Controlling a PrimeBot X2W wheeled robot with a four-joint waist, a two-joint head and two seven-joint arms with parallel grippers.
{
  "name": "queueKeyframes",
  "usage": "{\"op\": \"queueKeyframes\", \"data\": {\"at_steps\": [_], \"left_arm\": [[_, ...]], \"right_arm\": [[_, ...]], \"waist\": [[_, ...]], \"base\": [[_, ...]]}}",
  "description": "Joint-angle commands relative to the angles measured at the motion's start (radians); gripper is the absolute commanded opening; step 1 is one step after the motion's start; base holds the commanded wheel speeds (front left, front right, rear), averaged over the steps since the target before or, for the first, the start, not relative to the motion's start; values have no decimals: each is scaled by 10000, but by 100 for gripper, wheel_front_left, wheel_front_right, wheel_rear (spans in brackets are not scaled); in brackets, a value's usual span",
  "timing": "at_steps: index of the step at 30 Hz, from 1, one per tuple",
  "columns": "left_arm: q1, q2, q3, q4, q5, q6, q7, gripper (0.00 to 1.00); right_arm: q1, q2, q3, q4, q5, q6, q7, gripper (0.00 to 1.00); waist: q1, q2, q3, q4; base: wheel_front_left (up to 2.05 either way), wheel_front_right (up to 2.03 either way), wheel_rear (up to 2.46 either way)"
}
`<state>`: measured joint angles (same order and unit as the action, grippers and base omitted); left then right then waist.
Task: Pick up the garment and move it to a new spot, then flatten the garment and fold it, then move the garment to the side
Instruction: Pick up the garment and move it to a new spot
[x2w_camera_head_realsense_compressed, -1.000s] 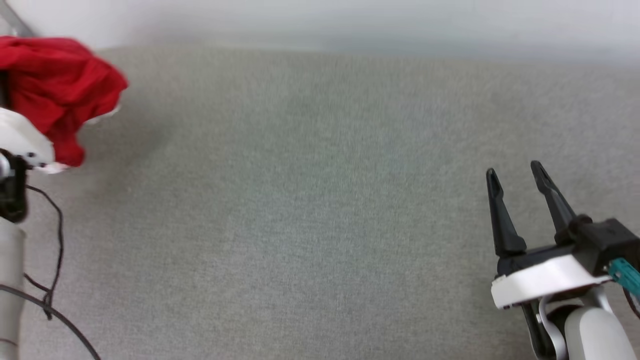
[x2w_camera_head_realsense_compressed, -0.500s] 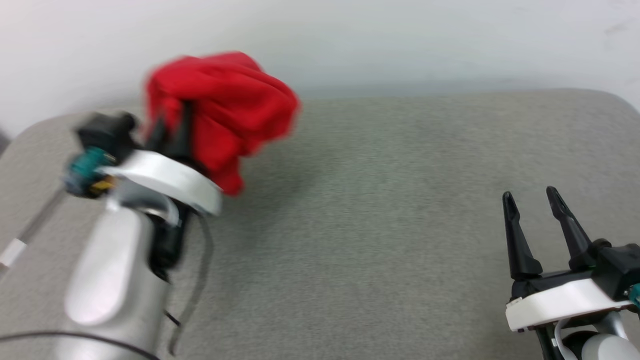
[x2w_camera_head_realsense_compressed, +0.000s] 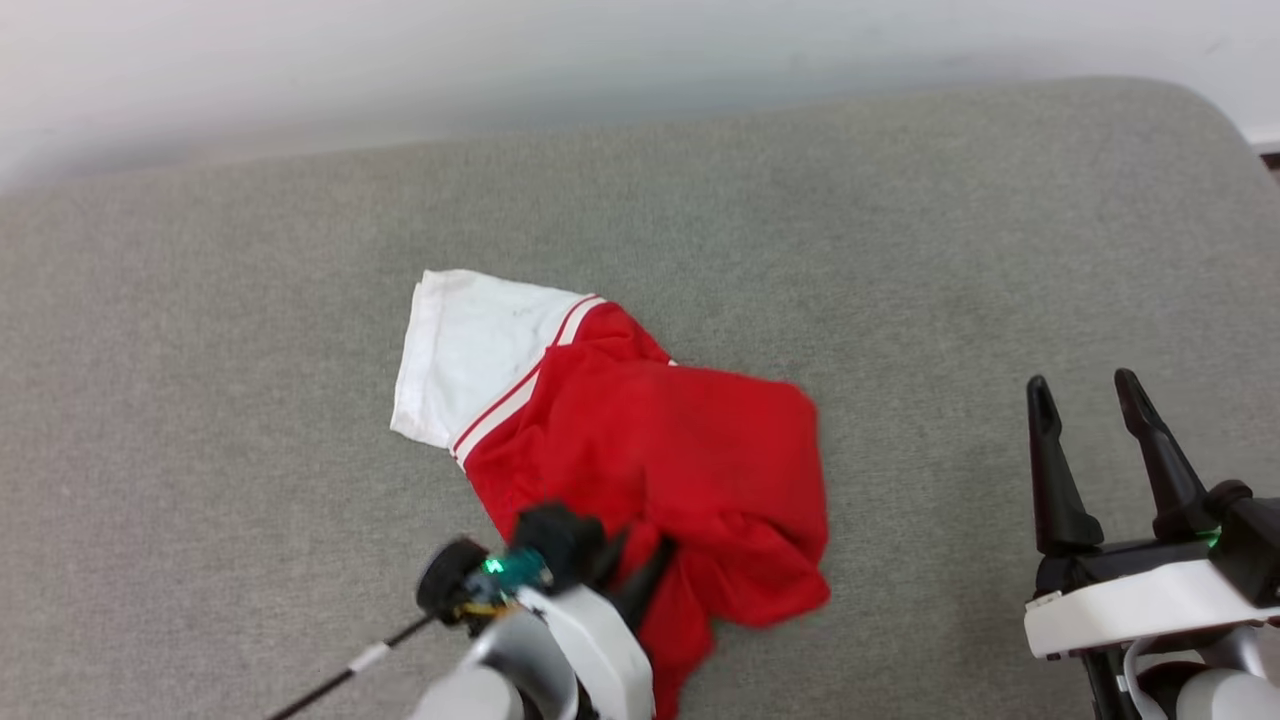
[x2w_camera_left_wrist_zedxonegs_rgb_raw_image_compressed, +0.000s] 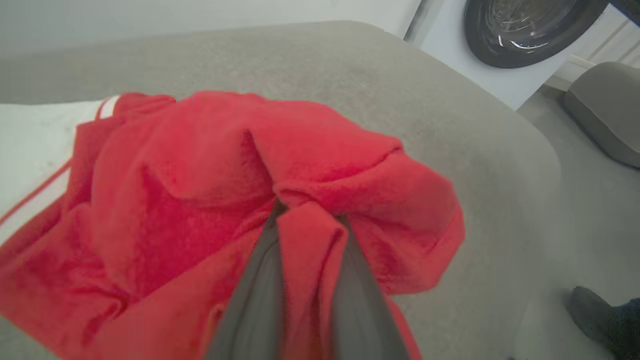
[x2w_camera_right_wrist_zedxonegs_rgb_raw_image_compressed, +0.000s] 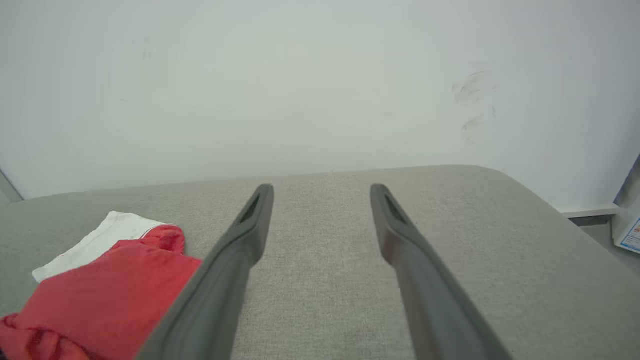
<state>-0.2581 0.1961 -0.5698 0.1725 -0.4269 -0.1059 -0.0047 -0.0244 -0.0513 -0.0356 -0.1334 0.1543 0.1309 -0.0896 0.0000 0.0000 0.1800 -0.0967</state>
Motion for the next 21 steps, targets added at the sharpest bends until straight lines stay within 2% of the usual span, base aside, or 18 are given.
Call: {"op": "queueKeyframes", "data": {"at_steps": [1, 5, 6, 7, 8, 9, 16, 21], "left_arm": [[195, 11, -324, 192, 52, -69, 19, 0], [77, -28, -880, 442, 183, -154, -204, 0], [-2, -54, -909, 462, 186, -166, -341, 42], [-66, -58, -933, 497, 221, -174, -467, 90], [-66, -58, -933, 497, 221, -174, -467, 90], [-136, -74, -931, 475, 284, -169, -650, 100], [-347, -171, -583, -197, 516, 131, -1973, 100], [-7, -88, 128, -673, 473, 867, -2349, 100]], "right_arm": [[-227, 14, 77, 26, 22, -3, -57, 100], [-357, 14, 51, 83, -87, -2, -80, 100], [-396, 14, 68, 103, -99, -2, -74, 100], [-416, 13, 56, 137, -113, -3, -74, 100], [-416, 13, 56, 137, -113, -3, -74, 100], [-402, 11, 42, 172, -138, -3, -73, 100], [-127, 13, 97, 426, -162, -3, 72, 100], [204, 13, 51, 442, -158, -3, 236, 100]], "waist": [[0, 0, 255, 116], [0, 0, 333, 368], [0, 0, 312, 419], [0, 0, 246, 476], [0, 0, 246, 476], [0, 0, 148, 537], [0, 0, -795, 810], [0, 0, -1398, 943]], "base": [[0, 0, 0], [0, 0, 0], [0, 0, 0], [0, 0, 0], [0, 0, 0], [0, 0, 0], [0, 0, 0], [0, 0, 0]]}}
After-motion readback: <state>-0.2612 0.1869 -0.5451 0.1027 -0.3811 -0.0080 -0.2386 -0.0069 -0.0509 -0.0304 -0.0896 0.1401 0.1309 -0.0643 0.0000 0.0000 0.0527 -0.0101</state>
